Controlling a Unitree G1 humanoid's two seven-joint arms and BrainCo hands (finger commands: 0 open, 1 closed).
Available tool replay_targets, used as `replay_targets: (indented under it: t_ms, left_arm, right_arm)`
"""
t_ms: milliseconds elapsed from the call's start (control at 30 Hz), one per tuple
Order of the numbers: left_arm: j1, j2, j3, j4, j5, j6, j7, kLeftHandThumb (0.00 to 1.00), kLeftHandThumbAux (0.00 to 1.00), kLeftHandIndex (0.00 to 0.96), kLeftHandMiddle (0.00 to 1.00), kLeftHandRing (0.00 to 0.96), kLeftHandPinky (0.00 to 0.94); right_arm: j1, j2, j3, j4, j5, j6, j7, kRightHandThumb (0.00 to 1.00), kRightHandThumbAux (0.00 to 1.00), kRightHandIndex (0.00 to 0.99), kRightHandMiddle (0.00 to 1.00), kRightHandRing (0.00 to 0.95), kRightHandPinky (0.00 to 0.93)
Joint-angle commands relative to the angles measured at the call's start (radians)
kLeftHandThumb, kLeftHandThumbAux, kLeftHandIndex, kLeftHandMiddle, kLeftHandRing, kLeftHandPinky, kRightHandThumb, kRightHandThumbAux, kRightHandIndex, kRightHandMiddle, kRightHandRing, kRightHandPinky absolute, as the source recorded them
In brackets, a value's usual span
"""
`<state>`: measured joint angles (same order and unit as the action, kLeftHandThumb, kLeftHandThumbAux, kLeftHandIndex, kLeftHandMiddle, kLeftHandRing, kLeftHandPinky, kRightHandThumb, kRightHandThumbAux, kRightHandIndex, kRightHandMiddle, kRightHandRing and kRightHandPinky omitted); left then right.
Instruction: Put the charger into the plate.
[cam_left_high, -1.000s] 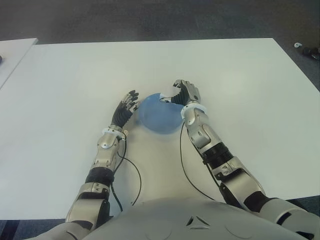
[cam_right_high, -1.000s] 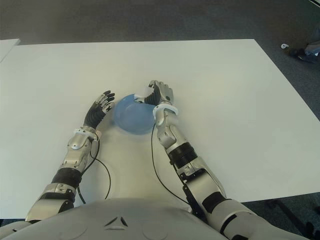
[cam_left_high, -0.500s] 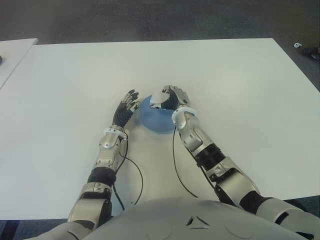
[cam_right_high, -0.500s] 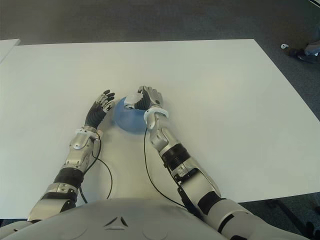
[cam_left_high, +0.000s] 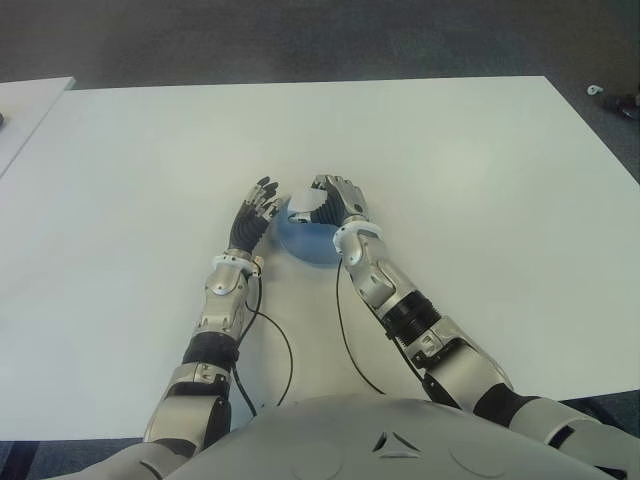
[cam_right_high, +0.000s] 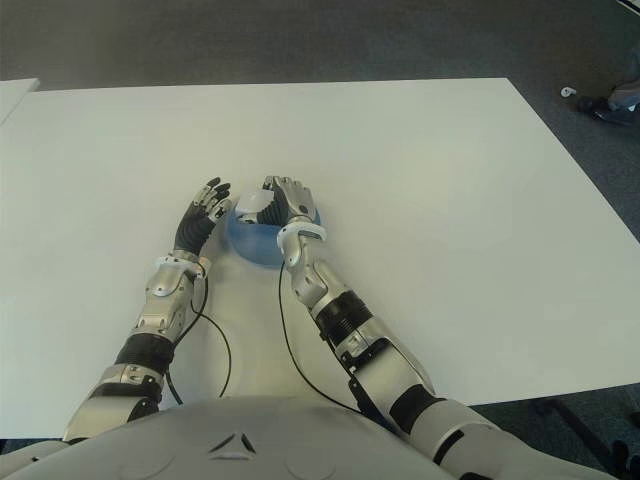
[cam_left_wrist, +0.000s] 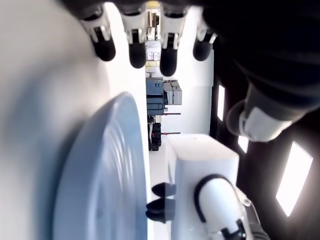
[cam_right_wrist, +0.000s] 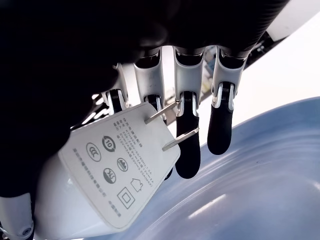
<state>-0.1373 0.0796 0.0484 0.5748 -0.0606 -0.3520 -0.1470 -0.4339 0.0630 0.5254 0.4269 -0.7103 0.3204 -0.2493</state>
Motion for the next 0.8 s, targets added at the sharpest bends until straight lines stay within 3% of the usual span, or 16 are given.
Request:
replay_targets:
  t_ms: [33,67,133,167,200,233,300,367,433,633,800]
  left_arm:
    - [0.021,-0.008,0.003,0.012,-0.008,0.037,-0.005,0.000,0.576,0.061,0.124,0.092,0.047]
    - [0.021,-0.009,0.005,0.011,-0.012,0.038,-0.009,0.000,0.577,0.059,0.123,0.091,0.058]
    - [0.022,-0.011,0.006,0.008,-0.017,0.041,-0.014,0.000,0.577,0.057,0.118,0.092,0.077]
    - [0.022,-0.011,0.007,0.007,-0.019,0.042,-0.015,0.000,0.578,0.056,0.114,0.092,0.088]
    - [0.023,-0.011,0.008,0.003,-0.022,0.045,-0.017,0.000,0.578,0.056,0.113,0.092,0.092]
    - [0.023,-0.011,0.008,0.003,-0.025,0.047,-0.019,0.000,0.579,0.055,0.106,0.090,0.093]
    - [0.024,-0.009,0.009,-0.004,-0.033,0.068,-0.025,0.000,0.580,0.053,0.097,0.085,0.090]
    - [0.024,-0.007,0.009,-0.010,-0.037,0.086,-0.028,0.000,0.576,0.050,0.080,0.070,0.076]
    - [0.025,-0.002,0.007,-0.019,-0.036,0.105,-0.027,0.000,0.571,0.049,0.073,0.064,0.070]
    - [0.026,0.007,0.005,-0.033,-0.033,0.132,-0.030,0.000,0.543,0.048,0.063,0.053,0.056]
    - [0.025,0.009,0.008,-0.033,-0.036,0.131,-0.035,0.000,0.535,0.049,0.076,0.072,0.103]
  right_arm:
    - [0.027,-0.004,0.006,0.000,0.001,-0.026,-0.020,0.982,0.660,0.402,0.535,0.527,0.499]
    - [0.035,-0.018,0.015,-0.013,-0.008,-0.038,-0.017,0.971,0.657,0.394,0.536,0.530,0.556]
    - [0.043,-0.044,0.031,-0.028,-0.024,-0.058,-0.008,0.909,0.662,0.402,0.540,0.561,0.554]
    - [0.044,-0.055,0.038,-0.033,-0.031,-0.066,-0.002,0.795,0.534,0.389,0.488,0.505,0.488]
    - [0.043,-0.066,0.048,-0.037,-0.040,-0.070,0.009,0.753,0.488,0.385,0.469,0.485,0.464]
    - [0.042,-0.073,0.054,-0.039,-0.046,-0.072,0.016,0.668,0.418,0.322,0.373,0.386,0.382]
    - [0.044,-0.097,0.071,-0.063,-0.062,-0.070,0.053,0.581,0.353,0.245,0.255,0.258,0.266]
    - [0.048,-0.110,0.078,-0.084,-0.070,-0.066,0.079,0.488,0.268,0.106,0.104,0.105,0.108]
    - [0.051,-0.120,0.084,-0.113,-0.080,-0.044,0.115,0.445,0.226,0.055,0.053,0.054,0.055]
    - [0.056,-0.138,0.096,-0.157,-0.110,-0.006,0.178,0.344,0.149,0.005,0.005,0.005,0.005]
    - [0.058,-0.157,0.101,-0.176,-0.129,-0.006,0.211,0.294,0.122,0.000,0.000,0.000,0.000]
